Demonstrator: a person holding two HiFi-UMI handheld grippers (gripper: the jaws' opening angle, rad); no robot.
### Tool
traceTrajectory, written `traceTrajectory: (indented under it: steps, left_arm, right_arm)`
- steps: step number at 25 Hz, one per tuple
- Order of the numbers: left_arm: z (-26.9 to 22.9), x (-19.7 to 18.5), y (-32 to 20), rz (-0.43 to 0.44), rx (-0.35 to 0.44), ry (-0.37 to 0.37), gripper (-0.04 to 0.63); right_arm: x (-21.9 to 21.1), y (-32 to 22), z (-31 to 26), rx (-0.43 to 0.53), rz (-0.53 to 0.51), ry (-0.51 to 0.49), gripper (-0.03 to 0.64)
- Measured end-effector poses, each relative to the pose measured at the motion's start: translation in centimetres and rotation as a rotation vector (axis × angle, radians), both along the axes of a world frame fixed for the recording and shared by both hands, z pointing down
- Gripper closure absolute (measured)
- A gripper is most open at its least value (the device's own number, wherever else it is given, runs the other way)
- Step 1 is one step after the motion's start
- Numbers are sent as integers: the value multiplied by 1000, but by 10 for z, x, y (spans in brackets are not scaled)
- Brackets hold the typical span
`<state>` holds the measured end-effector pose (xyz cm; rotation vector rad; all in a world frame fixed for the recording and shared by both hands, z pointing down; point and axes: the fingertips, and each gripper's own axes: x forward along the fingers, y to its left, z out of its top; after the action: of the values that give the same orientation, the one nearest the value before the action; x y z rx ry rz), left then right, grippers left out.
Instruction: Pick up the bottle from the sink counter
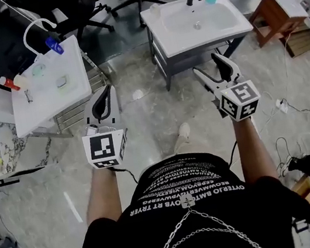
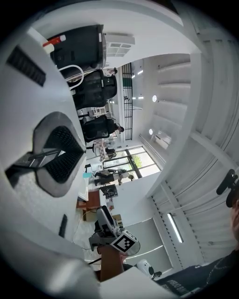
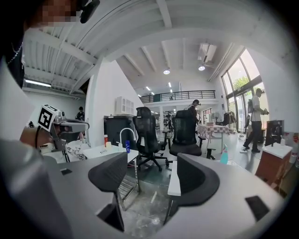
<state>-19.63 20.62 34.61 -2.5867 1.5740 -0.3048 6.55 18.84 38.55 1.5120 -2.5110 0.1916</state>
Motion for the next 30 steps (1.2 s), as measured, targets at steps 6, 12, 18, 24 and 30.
traceTrajectory:
  steps: [6,12,18,24,30]
  left_arm:
    - [1,28,-55,-22,-11,17,591]
    - [-12,78,-109,-10,8,8,591]
    - [-21,111,-143,-21,12,37,591]
    - [-14,108,-159,-71,-2,36,589]
    - [-11,99,-179,-94,8,33,591]
  right_arm:
    - [25,-60,-5,-4,-42,1,304]
    - [75,-116,-22,37,-42,-17,304]
    - [112,-152,-13,14,-73,-22,304]
    - [119,-177,-23,65,-93,-58,311]
    - [107,-202,-19,71,-114,-57,324]
